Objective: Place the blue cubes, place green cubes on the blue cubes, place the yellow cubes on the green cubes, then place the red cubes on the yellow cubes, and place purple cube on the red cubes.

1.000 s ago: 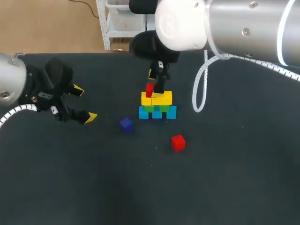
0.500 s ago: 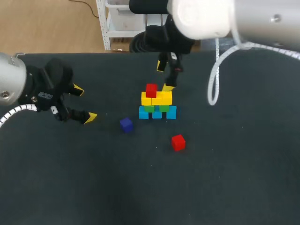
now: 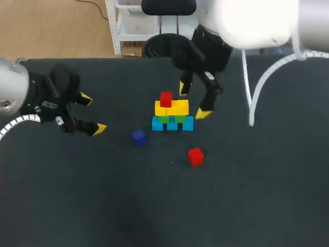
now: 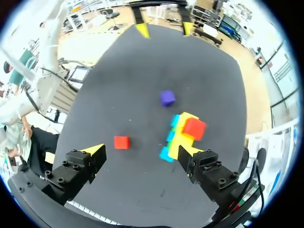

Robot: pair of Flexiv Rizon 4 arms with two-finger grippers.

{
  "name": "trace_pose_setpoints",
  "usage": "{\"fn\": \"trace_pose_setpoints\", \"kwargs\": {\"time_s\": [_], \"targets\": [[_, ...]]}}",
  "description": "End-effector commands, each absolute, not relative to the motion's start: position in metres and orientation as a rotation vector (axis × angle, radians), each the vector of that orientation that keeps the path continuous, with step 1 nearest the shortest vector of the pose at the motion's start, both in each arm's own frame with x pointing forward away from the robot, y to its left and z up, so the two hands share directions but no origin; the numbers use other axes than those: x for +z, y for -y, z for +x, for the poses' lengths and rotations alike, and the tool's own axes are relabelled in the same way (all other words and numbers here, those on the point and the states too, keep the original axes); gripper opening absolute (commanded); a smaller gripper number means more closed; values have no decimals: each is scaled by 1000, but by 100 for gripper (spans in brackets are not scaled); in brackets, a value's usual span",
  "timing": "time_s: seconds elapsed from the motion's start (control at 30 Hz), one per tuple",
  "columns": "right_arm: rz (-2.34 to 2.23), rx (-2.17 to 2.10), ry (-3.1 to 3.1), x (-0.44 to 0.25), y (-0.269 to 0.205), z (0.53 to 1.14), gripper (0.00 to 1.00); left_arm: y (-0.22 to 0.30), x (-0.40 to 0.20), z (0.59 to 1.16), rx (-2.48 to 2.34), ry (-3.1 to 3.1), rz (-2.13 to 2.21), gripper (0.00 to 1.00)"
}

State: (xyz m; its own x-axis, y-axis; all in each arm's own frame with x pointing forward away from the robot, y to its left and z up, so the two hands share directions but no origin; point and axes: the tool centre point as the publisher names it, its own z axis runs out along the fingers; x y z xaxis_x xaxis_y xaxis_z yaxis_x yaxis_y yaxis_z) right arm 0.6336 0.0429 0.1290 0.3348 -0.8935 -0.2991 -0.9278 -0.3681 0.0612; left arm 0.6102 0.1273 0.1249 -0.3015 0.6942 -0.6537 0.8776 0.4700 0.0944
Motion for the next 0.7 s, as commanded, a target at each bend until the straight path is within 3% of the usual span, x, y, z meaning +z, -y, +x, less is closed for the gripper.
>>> {"fn": "trace_pose_setpoints", "kwargs": {"time_s": [0.03, 0.7], "targets": [[-2479, 429, -1668, 123, -39, 607, 100, -129, 124, 610, -379, -2076, 1299, 100], [-2442, 477, -1737, 108, -25, 582, 100, -129, 124, 610, -379, -2076, 1299, 100]]}}
